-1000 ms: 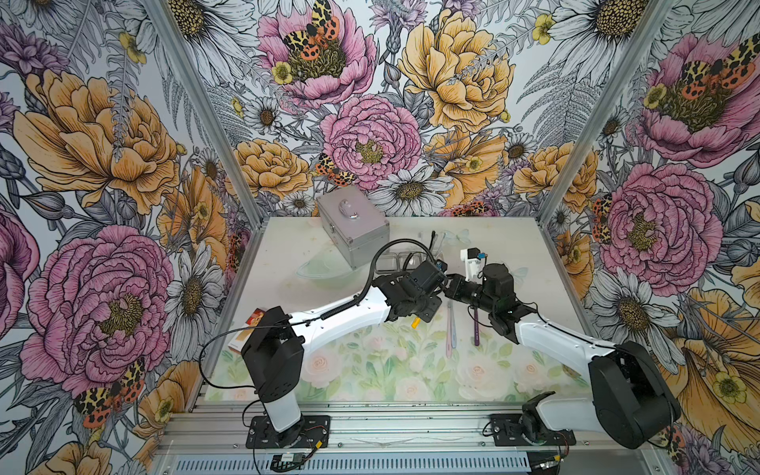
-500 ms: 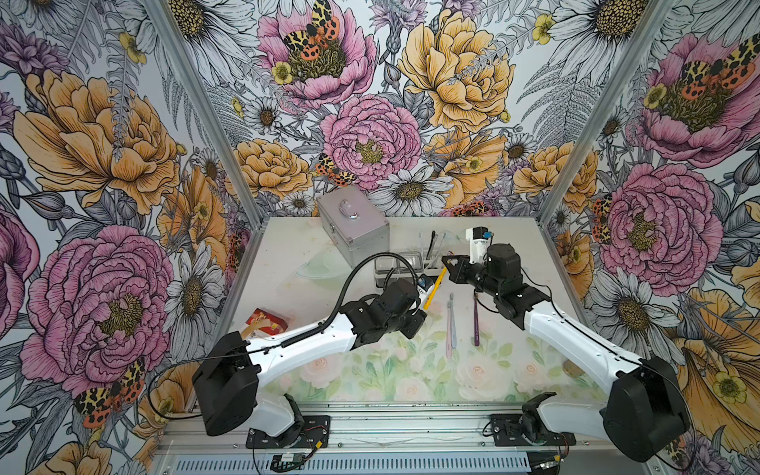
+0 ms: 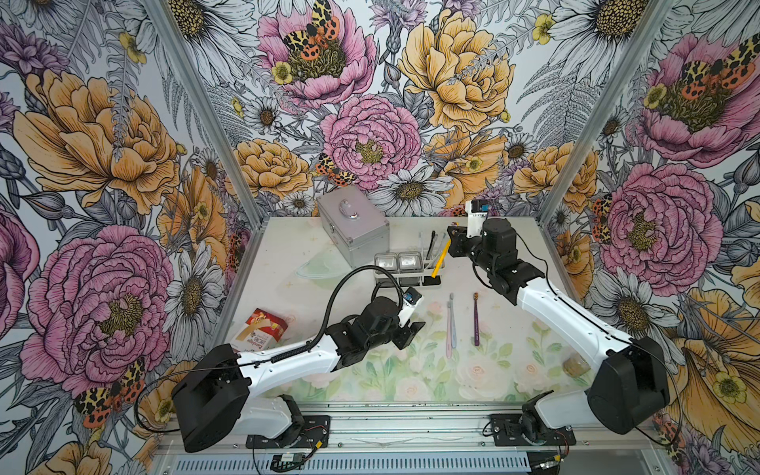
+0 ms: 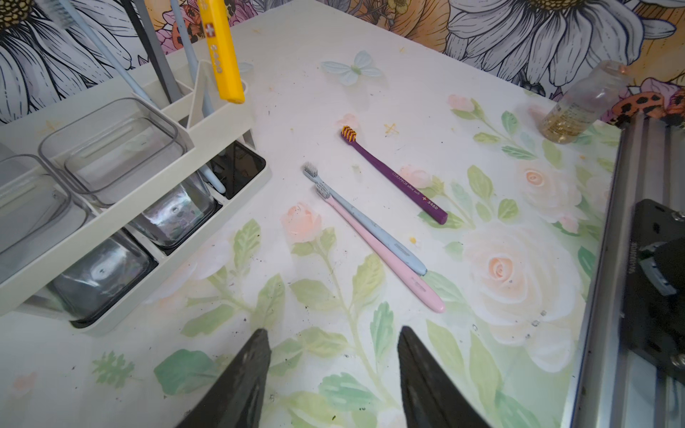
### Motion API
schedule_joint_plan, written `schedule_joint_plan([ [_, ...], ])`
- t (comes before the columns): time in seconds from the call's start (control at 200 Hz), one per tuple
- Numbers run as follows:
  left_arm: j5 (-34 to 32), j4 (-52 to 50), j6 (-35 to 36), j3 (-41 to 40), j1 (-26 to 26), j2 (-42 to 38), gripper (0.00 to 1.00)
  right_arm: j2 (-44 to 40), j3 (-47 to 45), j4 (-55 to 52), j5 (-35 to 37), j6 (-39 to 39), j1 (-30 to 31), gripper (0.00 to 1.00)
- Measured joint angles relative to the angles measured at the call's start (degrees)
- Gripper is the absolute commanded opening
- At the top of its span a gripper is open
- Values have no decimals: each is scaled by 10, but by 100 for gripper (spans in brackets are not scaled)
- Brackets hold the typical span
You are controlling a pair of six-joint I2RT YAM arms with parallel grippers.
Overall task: Place the toothbrush into the toothbrush holder
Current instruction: Place the toothbrush in the toothbrush holder.
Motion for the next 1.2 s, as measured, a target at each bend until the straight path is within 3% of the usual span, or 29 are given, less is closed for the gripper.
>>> schedule_joint_plan([
  [0.365, -2, 66, -24, -31, 4, 8, 60, 64, 29, 49, 12, -58, 4, 0],
  [1.201, -13, 82, -39, -47, 9, 12, 64, 151, 75, 84, 40, -62, 14, 0],
])
